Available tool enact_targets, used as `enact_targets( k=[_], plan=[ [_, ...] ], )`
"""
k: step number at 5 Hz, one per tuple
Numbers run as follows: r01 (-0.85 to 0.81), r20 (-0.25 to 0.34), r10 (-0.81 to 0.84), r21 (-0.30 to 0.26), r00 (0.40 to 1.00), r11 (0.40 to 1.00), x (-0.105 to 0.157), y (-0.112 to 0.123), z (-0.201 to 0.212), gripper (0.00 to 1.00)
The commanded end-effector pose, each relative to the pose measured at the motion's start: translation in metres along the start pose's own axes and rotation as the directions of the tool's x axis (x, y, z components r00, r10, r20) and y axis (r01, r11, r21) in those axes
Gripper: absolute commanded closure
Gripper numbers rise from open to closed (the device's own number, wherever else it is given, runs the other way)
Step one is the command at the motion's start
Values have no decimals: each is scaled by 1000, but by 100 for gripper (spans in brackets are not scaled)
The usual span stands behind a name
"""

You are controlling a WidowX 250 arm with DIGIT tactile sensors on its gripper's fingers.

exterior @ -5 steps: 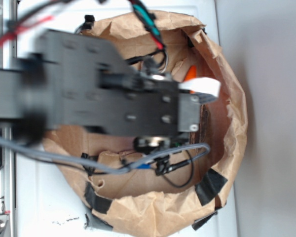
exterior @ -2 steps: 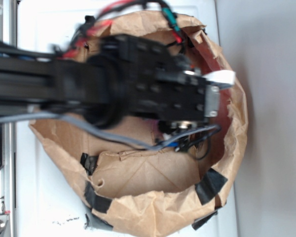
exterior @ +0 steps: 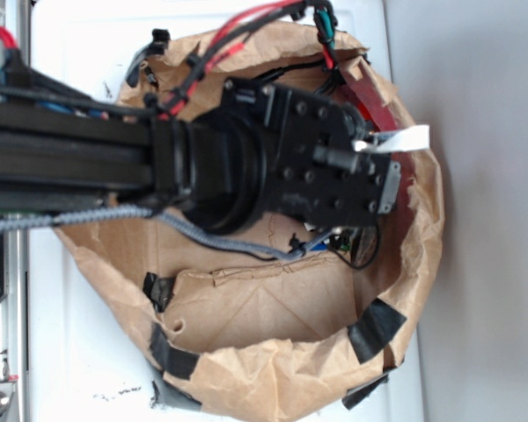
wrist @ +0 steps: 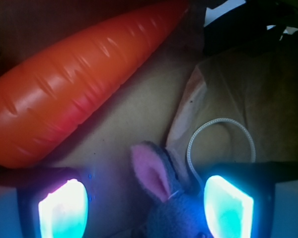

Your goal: Grab the gray animal.

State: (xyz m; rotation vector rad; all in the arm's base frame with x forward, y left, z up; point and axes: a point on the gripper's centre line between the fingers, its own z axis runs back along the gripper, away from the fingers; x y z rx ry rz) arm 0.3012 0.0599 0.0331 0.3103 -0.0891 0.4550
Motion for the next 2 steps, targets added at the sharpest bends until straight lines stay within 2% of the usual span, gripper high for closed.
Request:
enact_targets(
  k=[1, 2],
  plan=[
    [71, 46, -66, -116, 997, 991, -12, 10, 44, 0],
    [99, 18, -97, -211, 995, 973, -20, 23, 73, 0]
  ],
)
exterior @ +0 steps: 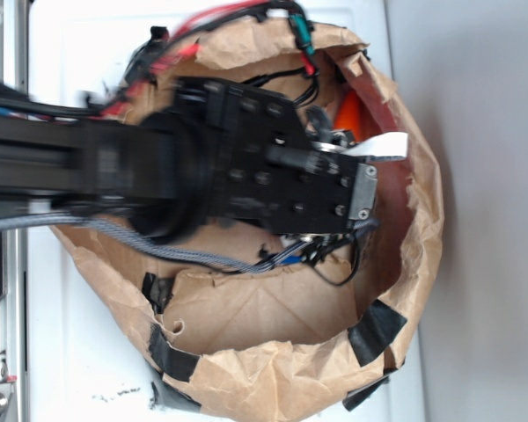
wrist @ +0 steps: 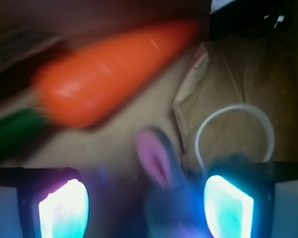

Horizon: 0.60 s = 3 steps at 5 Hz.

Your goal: Grab the gray animal.

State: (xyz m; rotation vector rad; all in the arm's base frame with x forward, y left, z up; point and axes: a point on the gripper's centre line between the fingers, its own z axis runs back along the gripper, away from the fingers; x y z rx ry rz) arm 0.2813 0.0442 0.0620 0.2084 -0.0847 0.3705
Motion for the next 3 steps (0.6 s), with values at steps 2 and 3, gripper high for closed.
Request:
enact_targets(
  k=[2, 3],
  plan=[
    [-2, 20, 4, -109, 1000, 994, -5, 24, 17, 0],
    [10, 21, -7, -134, 1000, 991, -4, 22, -4, 0]
  ],
)
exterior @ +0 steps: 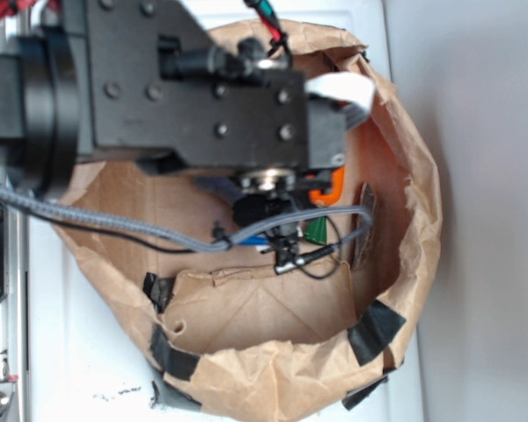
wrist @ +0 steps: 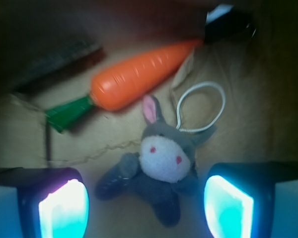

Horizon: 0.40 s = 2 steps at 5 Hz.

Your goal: Grab the gray animal.

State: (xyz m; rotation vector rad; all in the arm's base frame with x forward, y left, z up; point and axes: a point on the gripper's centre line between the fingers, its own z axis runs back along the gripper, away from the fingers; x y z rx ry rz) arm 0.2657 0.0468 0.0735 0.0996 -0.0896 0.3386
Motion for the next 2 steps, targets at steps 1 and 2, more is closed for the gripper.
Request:
enact_targets(
  k=[1, 2],
  plan=[
    [-12, -23, 12, -7, 1000, 1000, 11, 7, -31, 0],
    [-13, -17, 14, 85, 1000, 996, 15, -6, -52, 0]
  ],
)
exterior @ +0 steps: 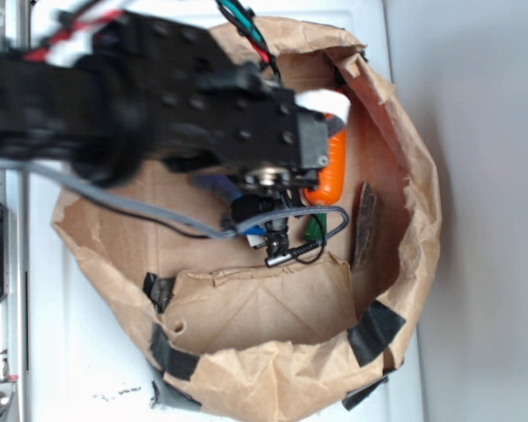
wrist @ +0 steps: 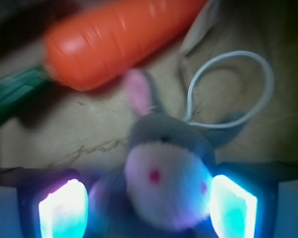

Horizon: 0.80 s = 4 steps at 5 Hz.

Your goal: Grab the gray animal.

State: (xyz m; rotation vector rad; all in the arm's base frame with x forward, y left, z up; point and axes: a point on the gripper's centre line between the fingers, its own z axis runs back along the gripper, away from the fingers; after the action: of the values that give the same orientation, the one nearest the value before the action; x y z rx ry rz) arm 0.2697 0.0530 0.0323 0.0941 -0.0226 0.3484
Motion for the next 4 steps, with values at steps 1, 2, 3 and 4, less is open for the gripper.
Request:
enact_targets(
  k=[1, 2, 3, 4],
  plan=[
    [-42, 52, 37, 96, 998, 994, 20, -11, -7, 100],
    [-35, 68, 31, 60, 997, 998, 20, -8, 6, 100],
    [-8, 89, 8, -3, 996, 1000, 13, -3, 34, 100],
    [48, 113, -35, -122, 993, 991, 0, 1, 80, 100]
  ],
)
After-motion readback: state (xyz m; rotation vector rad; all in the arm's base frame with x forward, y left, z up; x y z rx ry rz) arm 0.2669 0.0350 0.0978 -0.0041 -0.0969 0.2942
